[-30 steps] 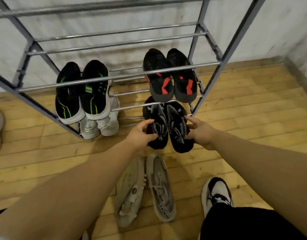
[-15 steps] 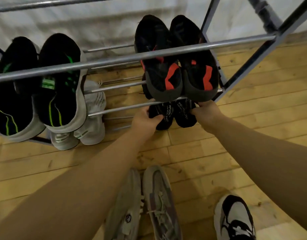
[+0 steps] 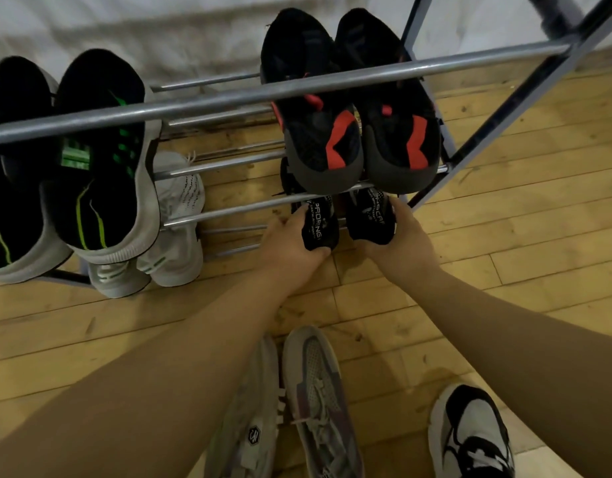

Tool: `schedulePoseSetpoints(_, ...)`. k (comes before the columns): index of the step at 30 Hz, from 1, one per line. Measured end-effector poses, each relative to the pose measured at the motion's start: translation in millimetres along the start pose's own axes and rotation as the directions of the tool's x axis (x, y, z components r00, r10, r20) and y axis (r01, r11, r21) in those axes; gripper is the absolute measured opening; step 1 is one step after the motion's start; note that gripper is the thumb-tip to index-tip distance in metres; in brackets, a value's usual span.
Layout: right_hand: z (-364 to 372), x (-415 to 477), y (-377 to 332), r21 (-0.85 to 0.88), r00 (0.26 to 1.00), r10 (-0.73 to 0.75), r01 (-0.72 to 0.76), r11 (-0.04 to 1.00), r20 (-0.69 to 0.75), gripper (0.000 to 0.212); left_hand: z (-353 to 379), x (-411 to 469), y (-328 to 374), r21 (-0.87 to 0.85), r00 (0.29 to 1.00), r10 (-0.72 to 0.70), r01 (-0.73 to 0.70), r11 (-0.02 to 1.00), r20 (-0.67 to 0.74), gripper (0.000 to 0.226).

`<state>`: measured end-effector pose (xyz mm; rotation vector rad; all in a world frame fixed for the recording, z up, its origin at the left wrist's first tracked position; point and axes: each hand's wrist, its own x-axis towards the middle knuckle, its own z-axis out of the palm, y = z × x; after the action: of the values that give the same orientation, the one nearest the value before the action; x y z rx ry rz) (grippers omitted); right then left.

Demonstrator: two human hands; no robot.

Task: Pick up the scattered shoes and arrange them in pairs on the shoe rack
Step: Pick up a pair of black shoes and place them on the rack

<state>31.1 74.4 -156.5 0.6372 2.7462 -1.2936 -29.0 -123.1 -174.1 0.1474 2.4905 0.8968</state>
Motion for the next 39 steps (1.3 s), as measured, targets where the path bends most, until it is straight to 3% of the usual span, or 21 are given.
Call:
schedulePoseSetpoints(6,11,11,2,-0.037,0.997,0.073,-0.074,0.997,-0.027,0.066,-2,14,1,0.095,0.994,0.092,-0.097,0.991,0.056,0.08)
schedulePoseSetpoints(11,21,1,11,0.036,0.994,0.04,-0.037,0.999,-0.097,0.066,17,3,-8,-0.035,0.993,0.112,-0.113,0.993,-0.048,0.079)
schedulePoseSetpoints(15,21,2,13,0.058,0.993,-0.03,0.037,0.998,-0.112,0.067,23,-2,-6,0.058,0.972,0.187,-0.18,0.982,-0.144,0.085)
schedulePoseSetpoints(22,13,9,16,0.033,0.988,-0.095,0.1,0.994,-0.125,0.058,36,5,1,0.047,0.96,0.221,-0.216,0.975,-0.17,0.085)
schedulePoseSetpoints(30,6,7,10,0.02,0.966,-0.19,0.196,0.98,-0.177,0.05,36,-11,7,0.035,0.907,0.253,-0.257,0.966,-0.335,0.08)
schedulePoseSetpoints(32,10,20,10,-0.006,0.965,-0.192,0.195,0.981,-0.179,0.047,32,5,12,0.102,0.914,0.249,-0.228,0.968,-0.319,0.077)
schedulePoseSetpoints(36,23,39,19,-0.068,0.993,-0.087,0.082,0.994,-0.083,0.053,29,34,19,0.255,0.987,0.086,-0.05,0.966,-0.133,0.081)
schedulePoseSetpoints(39,22,39,23,-0.096,0.996,-0.068,0.063,0.993,-0.05,0.055,27,34,17,0.29,0.996,0.062,-0.039,0.956,-0.069,0.084)
